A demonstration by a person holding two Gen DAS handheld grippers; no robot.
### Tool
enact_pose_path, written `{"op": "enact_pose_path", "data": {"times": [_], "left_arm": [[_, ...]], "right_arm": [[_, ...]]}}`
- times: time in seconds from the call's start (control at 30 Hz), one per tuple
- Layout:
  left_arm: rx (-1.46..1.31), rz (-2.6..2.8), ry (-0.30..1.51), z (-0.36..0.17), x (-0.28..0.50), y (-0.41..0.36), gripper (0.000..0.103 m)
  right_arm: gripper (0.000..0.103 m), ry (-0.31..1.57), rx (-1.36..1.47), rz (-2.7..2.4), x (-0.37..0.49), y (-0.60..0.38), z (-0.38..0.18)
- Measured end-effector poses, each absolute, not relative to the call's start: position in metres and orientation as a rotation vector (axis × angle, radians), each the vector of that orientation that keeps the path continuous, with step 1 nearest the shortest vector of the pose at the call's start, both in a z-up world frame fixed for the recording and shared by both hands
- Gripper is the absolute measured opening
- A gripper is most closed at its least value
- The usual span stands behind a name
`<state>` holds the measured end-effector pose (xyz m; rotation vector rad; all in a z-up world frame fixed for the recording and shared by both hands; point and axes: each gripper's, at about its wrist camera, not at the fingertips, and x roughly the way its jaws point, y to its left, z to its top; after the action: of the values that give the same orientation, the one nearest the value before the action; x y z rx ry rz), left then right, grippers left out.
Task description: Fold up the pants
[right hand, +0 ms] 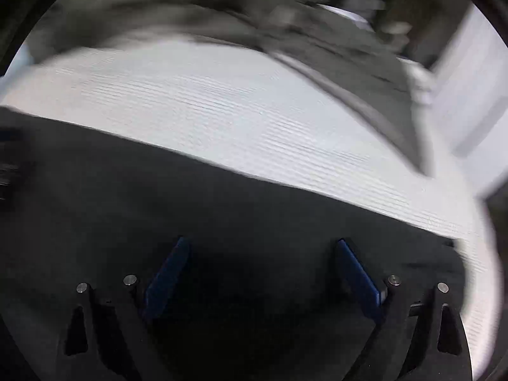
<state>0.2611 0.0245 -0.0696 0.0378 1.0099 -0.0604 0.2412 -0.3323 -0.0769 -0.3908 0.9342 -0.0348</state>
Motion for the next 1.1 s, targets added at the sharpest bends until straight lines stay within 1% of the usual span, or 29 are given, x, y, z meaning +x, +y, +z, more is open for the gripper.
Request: {"op": "enact_pose_path", "data": {"times": [0.13, 0.23, 0.37, 0.5, 0.57, 0.63, 0.73, 0.8, 0.83, 0.9, 0.93, 1.0, 1.03, 1.1], "left_arm": [[0.003, -0.042, 1.009, -0.072, 0.263, 0.048, 0.103], [-0.011, -0.040, 1.006, -0.073, 0.263, 0.057, 0.103], [-0.002, -0.013, 0.971, -0.059, 0.249, 0.056, 0.102], [-0.012, -0.090, 0.908, -0.030, 0.221, 0.043, 0.102], [0.009, -0.174, 0.899, -0.024, 0.197, 0.016, 0.102], [0.047, -0.247, 0.930, -0.031, 0.187, -0.007, 0.102], [0.181, -0.351, 0.991, -0.054, 0.168, -0.049, 0.102], [0.224, -0.354, 1.002, -0.063, 0.161, -0.056, 0.103], [0.209, -0.355, 0.994, -0.064, 0.158, -0.052, 0.102], [0.175, -0.340, 1.003, -0.063, 0.157, -0.040, 0.102], [0.167, -0.327, 1.005, -0.063, 0.156, -0.035, 0.102], [0.140, -0.298, 1.010, -0.064, 0.153, -0.020, 0.102], [0.129, -0.284, 1.012, -0.064, 0.153, -0.014, 0.102], [0.130, -0.264, 1.012, -0.063, 0.151, -0.012, 0.102]], "right_arm": [[0.094, 0.949, -0.135, -0.338, 0.265, -0.462, -0.075], [0.094, 0.951, -0.094, -0.336, 0.268, -0.484, -0.070], [0.094, 0.901, -0.186, -0.333, 0.243, -0.469, -0.043], [0.095, 0.809, -0.135, -0.208, 0.205, -0.442, -0.005], [0.095, 0.800, -0.121, -0.115, 0.199, -0.405, -0.005], [0.096, 0.836, -0.151, 0.009, 0.179, -0.373, -0.015], [0.096, 0.876, -0.310, 0.136, 0.159, -0.323, -0.041], [0.095, 0.916, -0.403, 0.140, 0.139, -0.311, -0.068], [0.095, 0.915, -0.408, 0.133, 0.130, -0.319, -0.074], [0.096, 0.923, -0.316, 0.079, 0.120, -0.358, -0.072], [0.094, 0.928, -0.291, -0.031, 0.117, -0.387, -0.071], [0.096, 0.937, -0.241, -0.223, 0.113, -0.442, -0.071], [0.096, 0.942, -0.186, -0.319, 0.110, -0.470, -0.071], [0.096, 0.933, -0.036, -0.297, 0.103, -0.497, -0.067]]}}
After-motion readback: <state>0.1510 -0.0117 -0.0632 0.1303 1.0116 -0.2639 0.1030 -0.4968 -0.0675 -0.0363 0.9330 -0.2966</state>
